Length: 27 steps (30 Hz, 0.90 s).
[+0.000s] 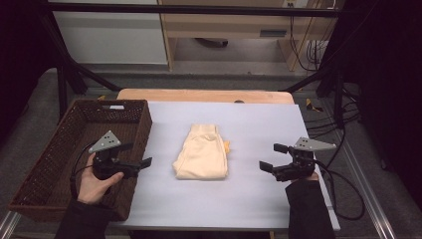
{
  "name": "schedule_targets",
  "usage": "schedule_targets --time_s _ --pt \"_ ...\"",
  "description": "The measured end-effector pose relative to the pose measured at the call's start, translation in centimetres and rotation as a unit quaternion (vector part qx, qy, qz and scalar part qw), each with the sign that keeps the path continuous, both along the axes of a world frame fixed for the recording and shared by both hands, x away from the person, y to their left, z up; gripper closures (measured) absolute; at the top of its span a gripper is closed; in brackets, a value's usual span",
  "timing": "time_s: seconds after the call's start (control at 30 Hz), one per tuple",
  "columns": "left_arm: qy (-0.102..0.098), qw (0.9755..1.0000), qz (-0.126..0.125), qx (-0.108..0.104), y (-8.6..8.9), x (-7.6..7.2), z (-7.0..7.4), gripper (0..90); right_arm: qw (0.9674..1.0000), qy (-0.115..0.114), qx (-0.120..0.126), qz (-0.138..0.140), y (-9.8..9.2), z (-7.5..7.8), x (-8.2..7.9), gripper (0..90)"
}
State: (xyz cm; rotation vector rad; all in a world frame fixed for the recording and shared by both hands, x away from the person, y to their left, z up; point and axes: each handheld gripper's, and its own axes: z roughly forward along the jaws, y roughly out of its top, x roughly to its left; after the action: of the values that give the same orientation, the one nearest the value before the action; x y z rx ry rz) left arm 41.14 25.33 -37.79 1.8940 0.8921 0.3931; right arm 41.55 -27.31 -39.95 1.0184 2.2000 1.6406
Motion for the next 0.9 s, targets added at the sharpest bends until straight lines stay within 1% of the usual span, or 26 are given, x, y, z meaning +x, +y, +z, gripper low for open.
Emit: schedule_targets --time_s 0.4,0.7,0.9 --pt "-0.003 1.0 -0.002 -0.008 -0.1 -0.3 0.5 4.7 1.0 0.002 -0.001 -0.001 -0.1 -0.1 0.1 3.1" --pt "-0.006 1.0 0.003 -0.006 -0.3 -0.5 1.1 3.6 1.0 0.003 -0.005 -0.001 0.0 -0.2 0.1 3.1" --pt "-0.006 1.0 -0.001 0.001 -0.7 -0.6 1.5 2.9 1.0 0.002 -0.003 -0.002 -0.1 -0.2 0.1 3.2"
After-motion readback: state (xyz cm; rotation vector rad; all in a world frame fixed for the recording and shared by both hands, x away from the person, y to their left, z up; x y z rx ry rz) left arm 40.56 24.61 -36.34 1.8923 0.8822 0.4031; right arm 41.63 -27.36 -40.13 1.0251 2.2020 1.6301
